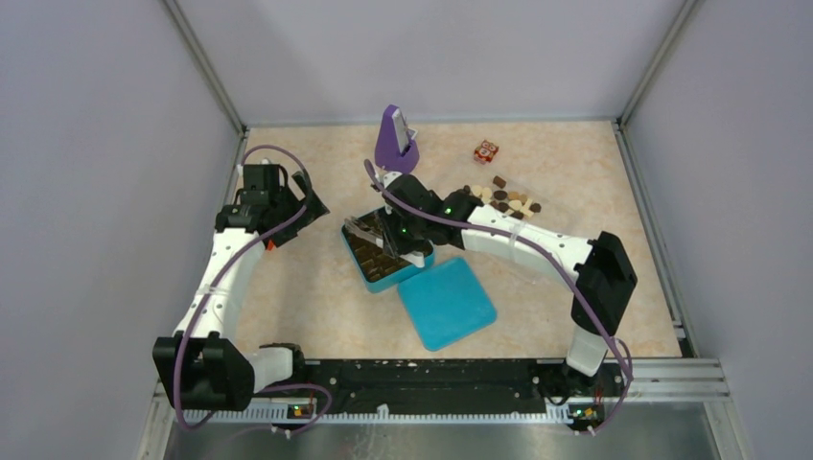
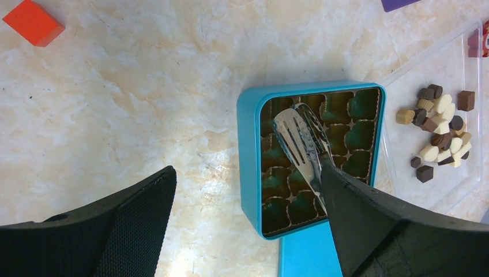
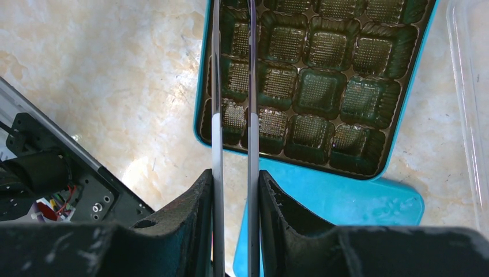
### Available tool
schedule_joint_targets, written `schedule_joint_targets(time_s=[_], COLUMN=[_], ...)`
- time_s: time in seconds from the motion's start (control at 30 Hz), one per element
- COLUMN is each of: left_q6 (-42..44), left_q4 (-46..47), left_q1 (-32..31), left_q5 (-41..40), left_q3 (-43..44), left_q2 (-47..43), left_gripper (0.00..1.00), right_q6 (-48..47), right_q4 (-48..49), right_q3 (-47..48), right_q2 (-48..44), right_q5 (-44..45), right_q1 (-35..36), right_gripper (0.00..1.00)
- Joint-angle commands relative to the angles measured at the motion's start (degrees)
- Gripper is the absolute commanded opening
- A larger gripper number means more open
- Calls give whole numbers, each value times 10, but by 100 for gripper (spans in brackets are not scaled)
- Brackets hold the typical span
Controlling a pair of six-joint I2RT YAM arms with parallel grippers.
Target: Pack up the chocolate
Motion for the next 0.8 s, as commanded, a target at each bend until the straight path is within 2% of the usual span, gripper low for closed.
schedule_joint_targets(time_s=[0.0,0.2,0.37,0.43,0.6,0.77], left_q6=[5,5,6,6,6,11], left_q4=[10,10,10,10,11,7], left_q1=[6,5,5,6,6,7], left_q5=[-1,0,-1,-1,0,-11], left_q3=[0,-3,-2,-2,1,17], left_q2=[-14,-16,-17,-18,-17,-19], left_gripper=[99,99,99,99,99,99], right_q6=[5,7,7,7,3,-6], right_q4=[27,28,26,26,27,34], right_q3=[42,42,41,41,41,9], right_q2=[3,4,5,3,-19,-93], right_q5=[5,6,10,10,11,70], right_q1=[8,8,8,8,8,8], right_gripper=[28,33,33,30,9,7])
